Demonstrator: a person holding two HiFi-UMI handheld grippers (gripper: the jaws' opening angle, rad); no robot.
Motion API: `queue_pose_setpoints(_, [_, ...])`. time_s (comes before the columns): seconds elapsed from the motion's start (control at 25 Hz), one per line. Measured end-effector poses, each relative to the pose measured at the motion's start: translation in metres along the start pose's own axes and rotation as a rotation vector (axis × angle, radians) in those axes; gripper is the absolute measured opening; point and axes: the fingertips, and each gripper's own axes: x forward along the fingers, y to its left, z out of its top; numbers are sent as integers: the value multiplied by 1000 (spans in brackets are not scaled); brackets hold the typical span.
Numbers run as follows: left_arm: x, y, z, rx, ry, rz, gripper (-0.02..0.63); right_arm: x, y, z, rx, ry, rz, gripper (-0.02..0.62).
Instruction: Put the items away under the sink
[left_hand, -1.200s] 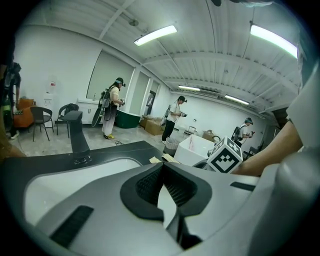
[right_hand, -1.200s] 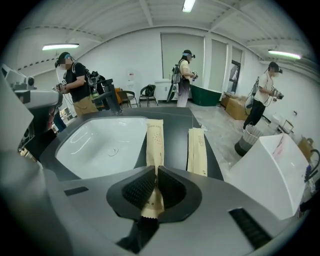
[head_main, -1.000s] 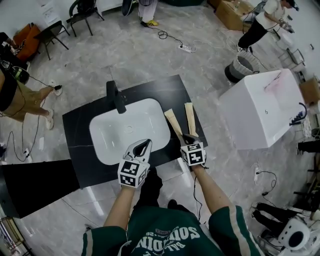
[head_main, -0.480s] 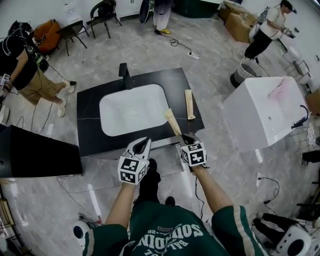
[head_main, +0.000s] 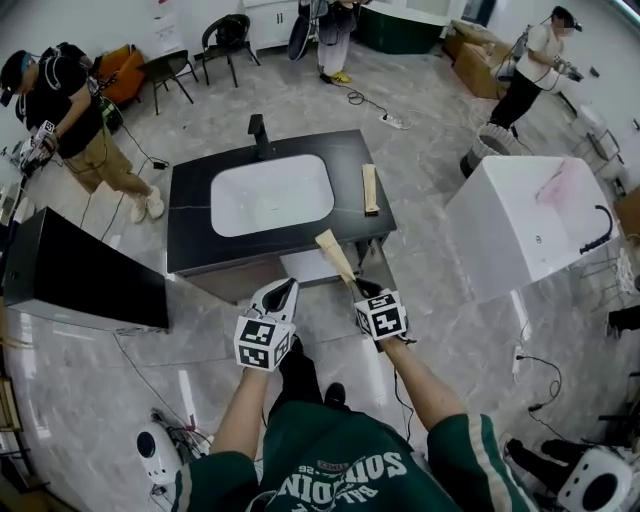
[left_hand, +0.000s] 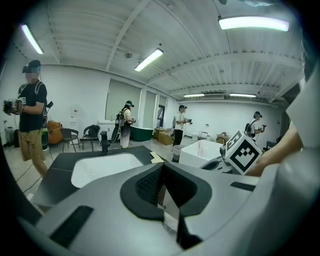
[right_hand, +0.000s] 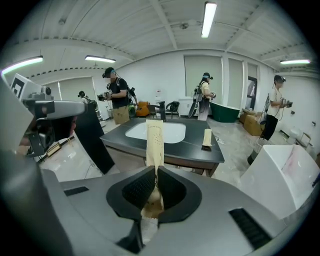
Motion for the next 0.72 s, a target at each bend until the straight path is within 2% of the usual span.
queue_pose_setpoints(0.36, [-26,-19,-25,-3,36,-4,12,-21,25,-52,26,40,11,52])
queue_pose_setpoints(0.48, [-30,-26,-39,-12,50,-6,12,-24,32,-74,2,67,12,52])
queue_pose_setpoints(0.56, [-30,-28,-46,-15,55,-3,11,-24,37,-82,-21,79,18,52])
queue_pose_setpoints(0.72, [-32,-28,-60,-18,68,6,12,-24,42,-94,0,90,20,52])
